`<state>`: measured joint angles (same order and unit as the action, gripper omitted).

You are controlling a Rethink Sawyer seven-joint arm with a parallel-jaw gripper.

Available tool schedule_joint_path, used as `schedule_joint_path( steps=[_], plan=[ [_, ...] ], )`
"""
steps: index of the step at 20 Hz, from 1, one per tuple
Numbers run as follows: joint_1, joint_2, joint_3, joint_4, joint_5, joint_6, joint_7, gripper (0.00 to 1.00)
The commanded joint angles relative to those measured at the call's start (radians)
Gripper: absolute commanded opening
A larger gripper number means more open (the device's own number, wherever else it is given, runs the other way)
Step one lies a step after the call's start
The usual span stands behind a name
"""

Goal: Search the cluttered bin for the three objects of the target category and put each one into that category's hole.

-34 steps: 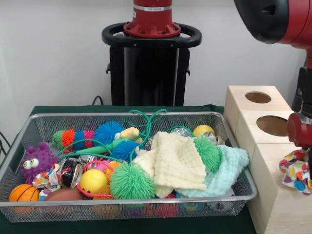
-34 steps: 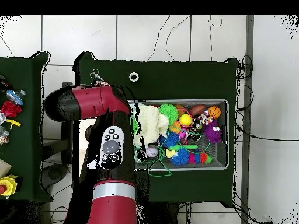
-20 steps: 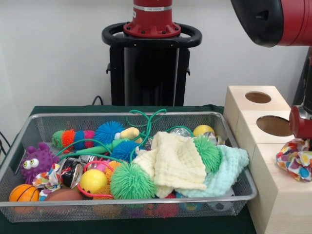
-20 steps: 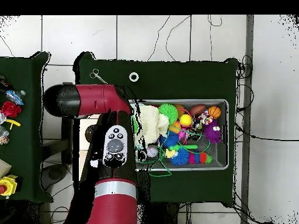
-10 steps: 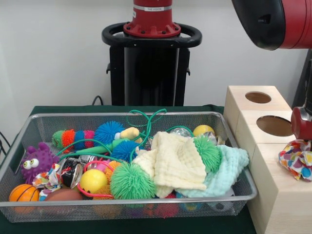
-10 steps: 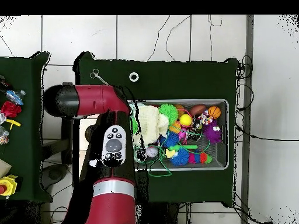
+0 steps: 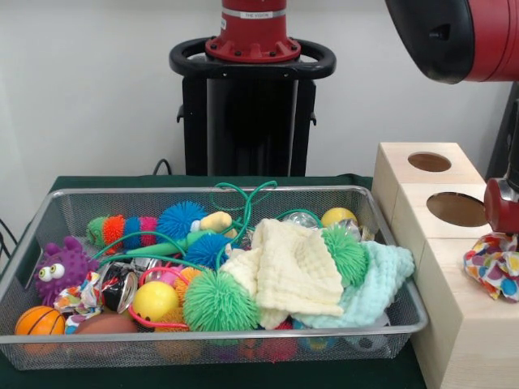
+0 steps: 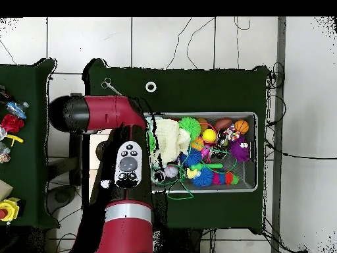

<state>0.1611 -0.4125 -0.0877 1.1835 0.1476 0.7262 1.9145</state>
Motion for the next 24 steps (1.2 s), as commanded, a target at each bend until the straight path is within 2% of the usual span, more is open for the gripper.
schedule_joint_path(
  steps=[1, 3, 5, 9, 10, 13, 15, 18, 24],
  plan=[
    [-0.058, 0.16, 0.042, 0.035, -0.031, -0.088, 0.118, 0.0],
    [-0.072, 0.169, 0.061, 0.037, -0.031, -0.099, 0.097, 0.0],
    [-0.069, 0.176, 0.051, 0.037, -0.025, -0.103, 0.121, 0.0],
    [-0.055, 0.189, 0.025, 0.015, -0.029, -0.048, 0.139, 0.0],
    [-0.055, 0.187, 0.028, 0.02, -0.032, -0.062, 0.135, 1.0],
    [-0.052, 0.184, 0.021, 0.017, -0.029, -0.041, 0.142, 1.0],
    [-0.056, 0.165, 0.03, 0.022, -0.041, -0.026, 0.098, 1.0],
    [-0.053, 0.122, 0.021, 0.055, -0.012, -0.002, 0.144, 1.0],
    [-0.056, 0.084, 0.014, 0.065, 0.008, 0.057, 0.162, 1.0]
  ],
)
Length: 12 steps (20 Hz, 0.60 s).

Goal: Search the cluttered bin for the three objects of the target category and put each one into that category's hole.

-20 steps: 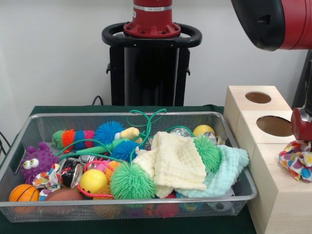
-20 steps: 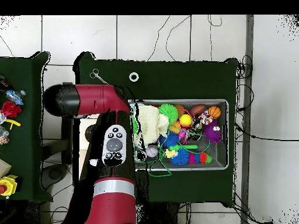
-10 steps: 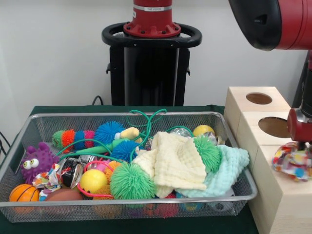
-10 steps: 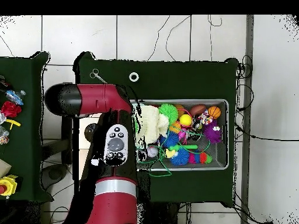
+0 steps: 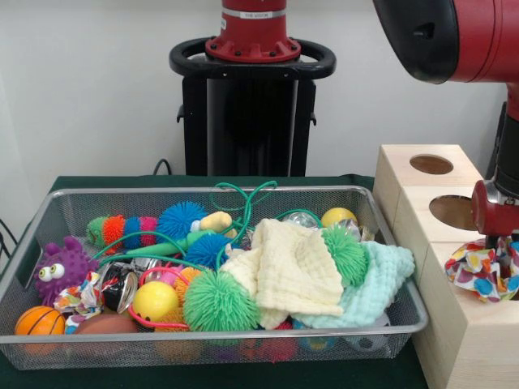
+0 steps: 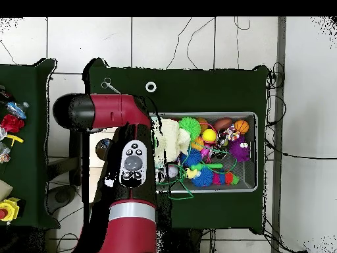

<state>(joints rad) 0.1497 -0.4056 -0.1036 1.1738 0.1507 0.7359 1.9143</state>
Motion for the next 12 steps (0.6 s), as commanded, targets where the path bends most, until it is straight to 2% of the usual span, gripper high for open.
schedule_joint_path(
  steps=[1, 8, 12],
  plan=[
    [-0.044, 0.076, 0.028, 0.071, 0.008, 0.054, 0.165, 1.0],
    [-0.04, 0.056, 0.031, 0.044, 0.009, 0.113, 0.149, 1.0],
    [-0.032, 0.041, 0.02, 0.032, 0.017, 0.133, 0.173, 1.0]
  ],
)
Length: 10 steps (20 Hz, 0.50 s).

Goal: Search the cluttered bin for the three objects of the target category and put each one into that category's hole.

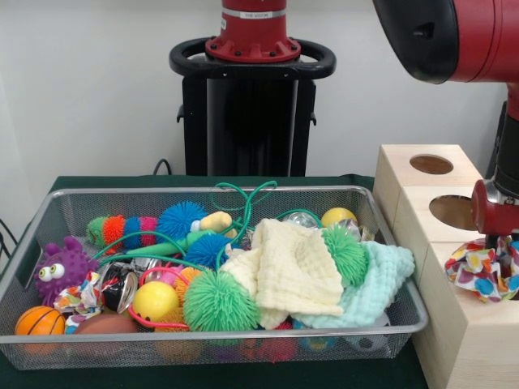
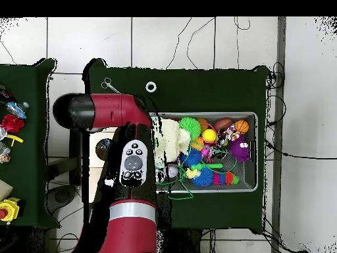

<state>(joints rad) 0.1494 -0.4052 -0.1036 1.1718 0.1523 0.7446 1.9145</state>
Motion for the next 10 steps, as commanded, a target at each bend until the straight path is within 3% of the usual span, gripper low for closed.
schedule_joint_path(
  steps=[1, 4, 10],
  plan=[
    [-0.03, 0.038, 0.019, 0.032, 0.016, 0.123, 0.176, 1.0],
    [-0.041, 0.042, 0.024, -0.007, 0.014, 0.146, 0.157, 1.0],
    [-0.043, -0.021, 0.01, -0.004, 0.016, 0.186, 0.16, 1.0]
  ],
)
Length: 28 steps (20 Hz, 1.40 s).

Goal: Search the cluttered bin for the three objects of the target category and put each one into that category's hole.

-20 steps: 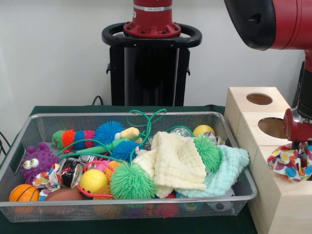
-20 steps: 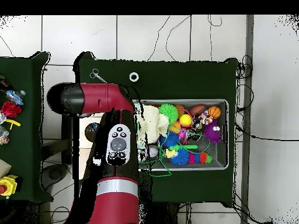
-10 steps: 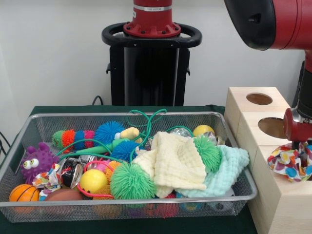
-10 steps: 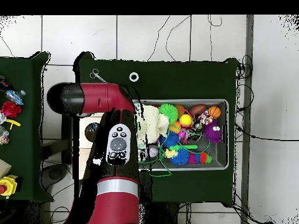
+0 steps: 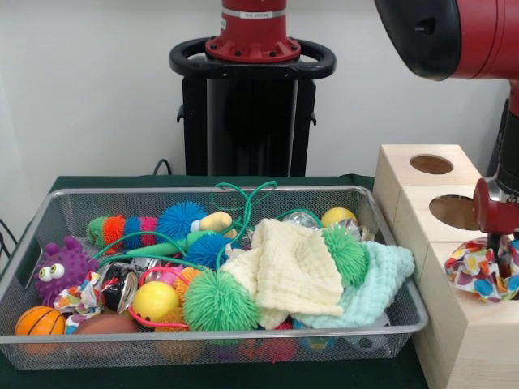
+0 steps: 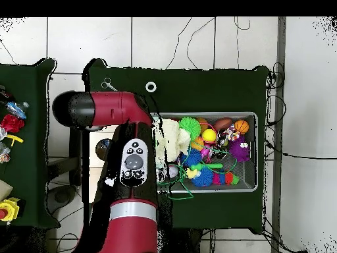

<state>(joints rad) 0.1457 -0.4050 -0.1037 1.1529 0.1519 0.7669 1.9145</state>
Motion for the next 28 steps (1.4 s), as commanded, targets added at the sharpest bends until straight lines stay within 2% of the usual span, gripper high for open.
schedule_joint_path(
  steps=[1, 6, 10, 21, 28],
  plan=[
    [-0.041, -0.027, 0.007, 0.002, 0.014, 0.168, 0.157, 1.0],
    [-0.057, -0.035, 0.008, -0.103, 0.009, 0.204, 0.142, 1.0],
    [-0.066, -0.045, 0.006, -0.138, 0.012, 0.245, 0.151, 1.0],
    [-0.07, -0.075, 0.019, -0.107, 0.01, 0.239, 0.152, 1.0],
    [-0.068, -0.094, -0.01, -0.06, -0.033, 0.24, 0.121, 1.0]
  ],
)
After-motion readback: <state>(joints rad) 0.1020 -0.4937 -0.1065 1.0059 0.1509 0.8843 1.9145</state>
